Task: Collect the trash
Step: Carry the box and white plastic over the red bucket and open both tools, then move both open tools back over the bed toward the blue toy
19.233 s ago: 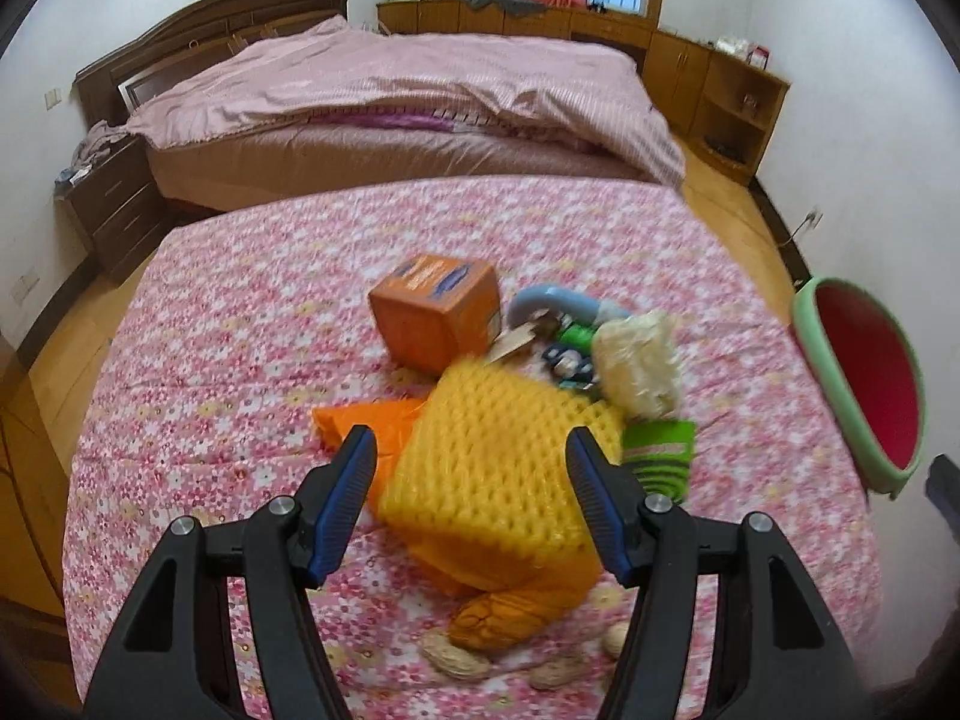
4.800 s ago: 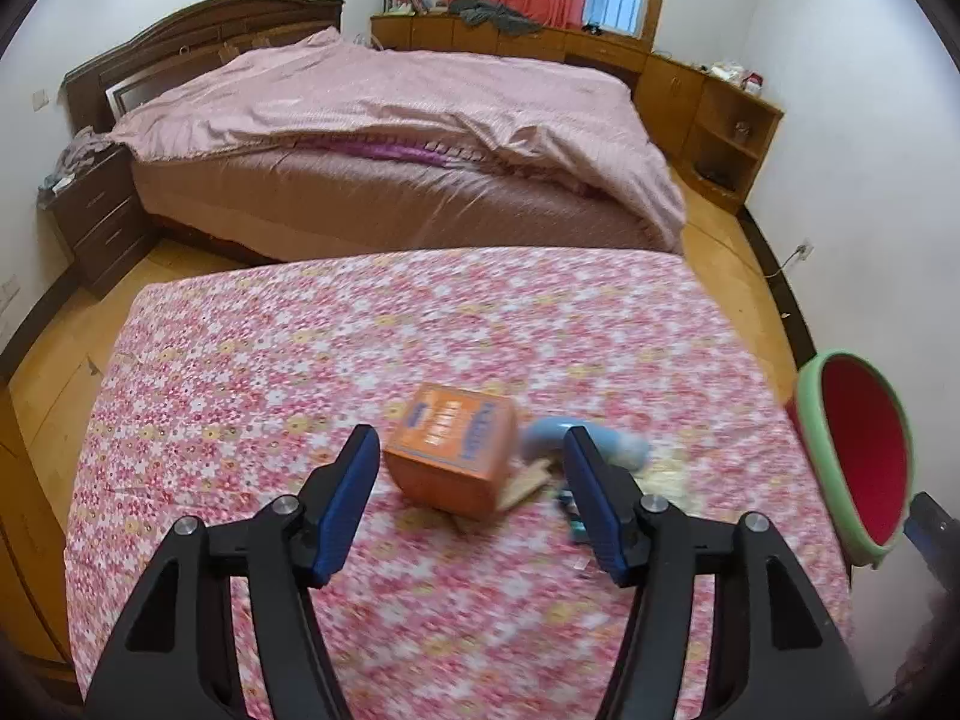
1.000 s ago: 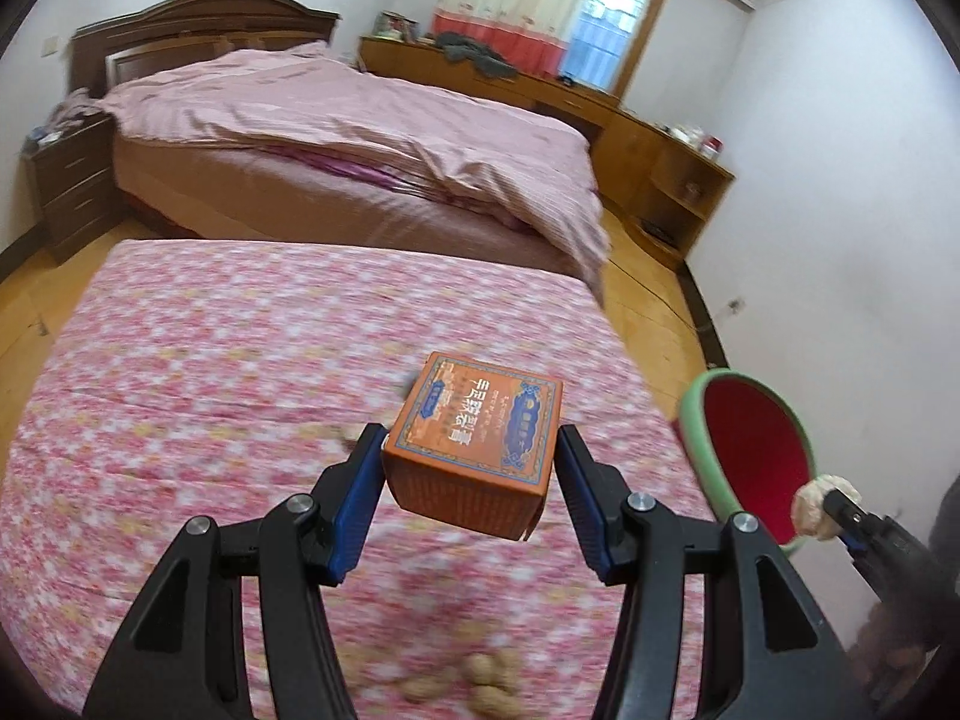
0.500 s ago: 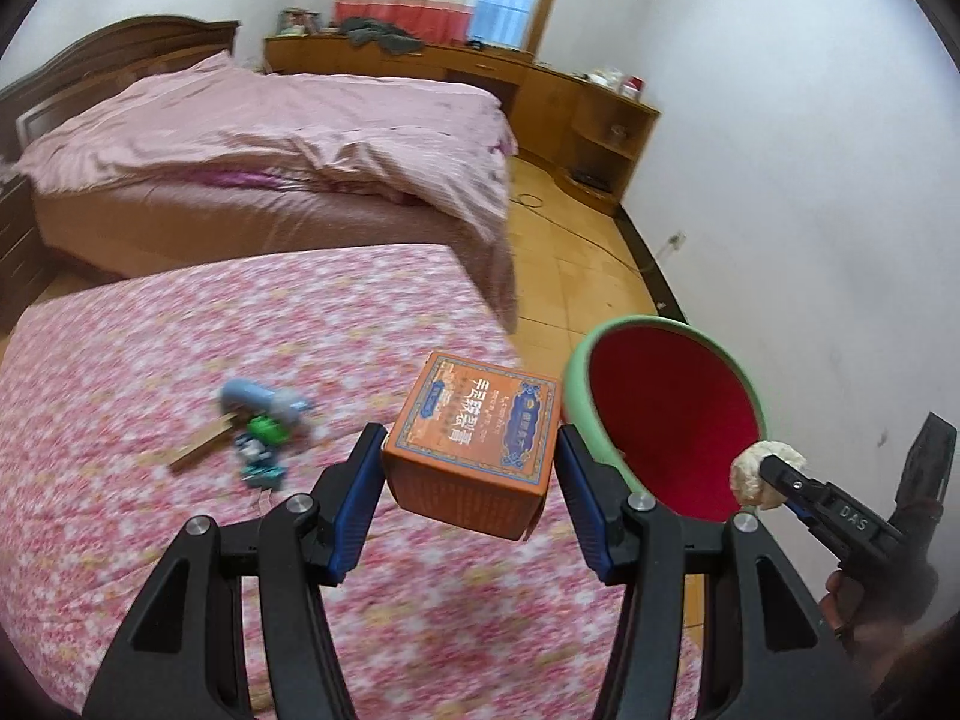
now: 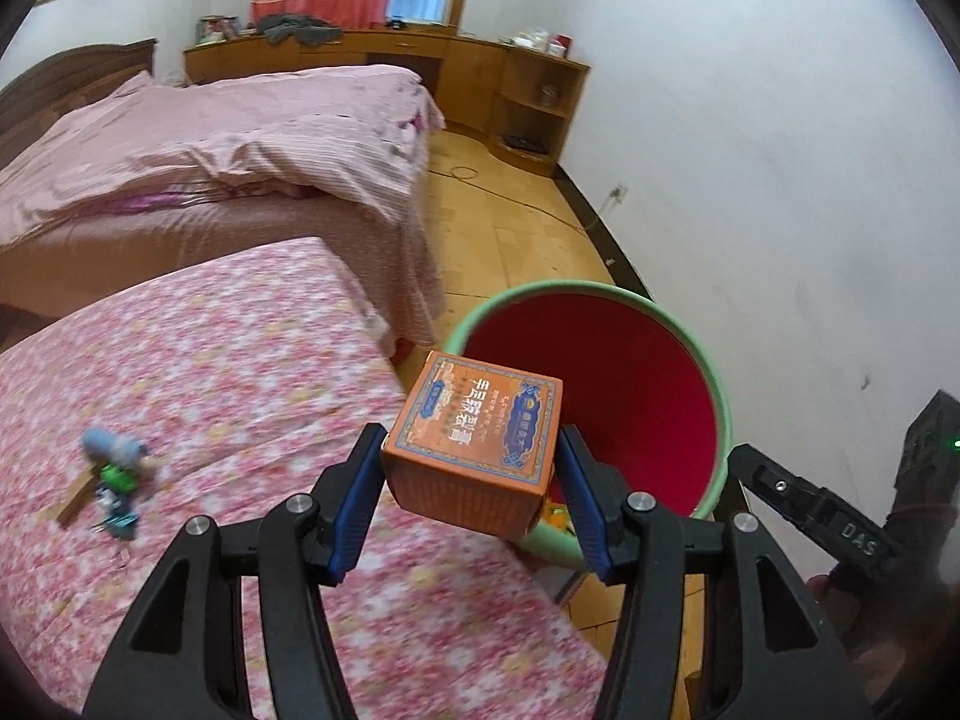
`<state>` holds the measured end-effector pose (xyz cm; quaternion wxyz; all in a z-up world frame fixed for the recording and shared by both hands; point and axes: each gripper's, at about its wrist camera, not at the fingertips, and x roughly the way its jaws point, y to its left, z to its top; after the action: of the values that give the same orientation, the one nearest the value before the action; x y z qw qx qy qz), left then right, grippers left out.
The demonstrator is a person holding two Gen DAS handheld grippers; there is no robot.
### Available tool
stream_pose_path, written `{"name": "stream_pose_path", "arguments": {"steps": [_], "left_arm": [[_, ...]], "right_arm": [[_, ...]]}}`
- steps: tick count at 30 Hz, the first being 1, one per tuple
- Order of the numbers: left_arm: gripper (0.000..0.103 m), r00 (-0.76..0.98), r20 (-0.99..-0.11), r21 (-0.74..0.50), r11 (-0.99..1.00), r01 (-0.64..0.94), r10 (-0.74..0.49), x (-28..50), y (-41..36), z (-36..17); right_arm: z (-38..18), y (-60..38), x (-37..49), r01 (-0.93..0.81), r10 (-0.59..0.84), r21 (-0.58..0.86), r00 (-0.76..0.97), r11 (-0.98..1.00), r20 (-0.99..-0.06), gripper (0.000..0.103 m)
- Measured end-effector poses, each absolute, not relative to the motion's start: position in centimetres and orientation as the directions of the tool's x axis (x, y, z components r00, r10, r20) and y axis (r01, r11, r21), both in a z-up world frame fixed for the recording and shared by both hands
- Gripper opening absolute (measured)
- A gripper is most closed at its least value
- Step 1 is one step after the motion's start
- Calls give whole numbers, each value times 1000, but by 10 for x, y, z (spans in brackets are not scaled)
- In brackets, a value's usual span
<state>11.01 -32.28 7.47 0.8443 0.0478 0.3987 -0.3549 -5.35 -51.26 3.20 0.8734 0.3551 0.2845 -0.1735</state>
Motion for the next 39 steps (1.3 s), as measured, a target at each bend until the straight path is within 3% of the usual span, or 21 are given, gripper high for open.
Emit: {"name": "stream_pose_path", "arguments": {"steps": [16,39], "left_arm": [[60,346,-755,-163,670,724,-557,102,-378,53],[60,503,-733,-177,842,509,-458,133,-247,76]], "right_arm": [[34,-530,-80,542,-160,536,784,647,-600,58],[49,-479,-41,455,-63,487,776,745,-628,59]]}}
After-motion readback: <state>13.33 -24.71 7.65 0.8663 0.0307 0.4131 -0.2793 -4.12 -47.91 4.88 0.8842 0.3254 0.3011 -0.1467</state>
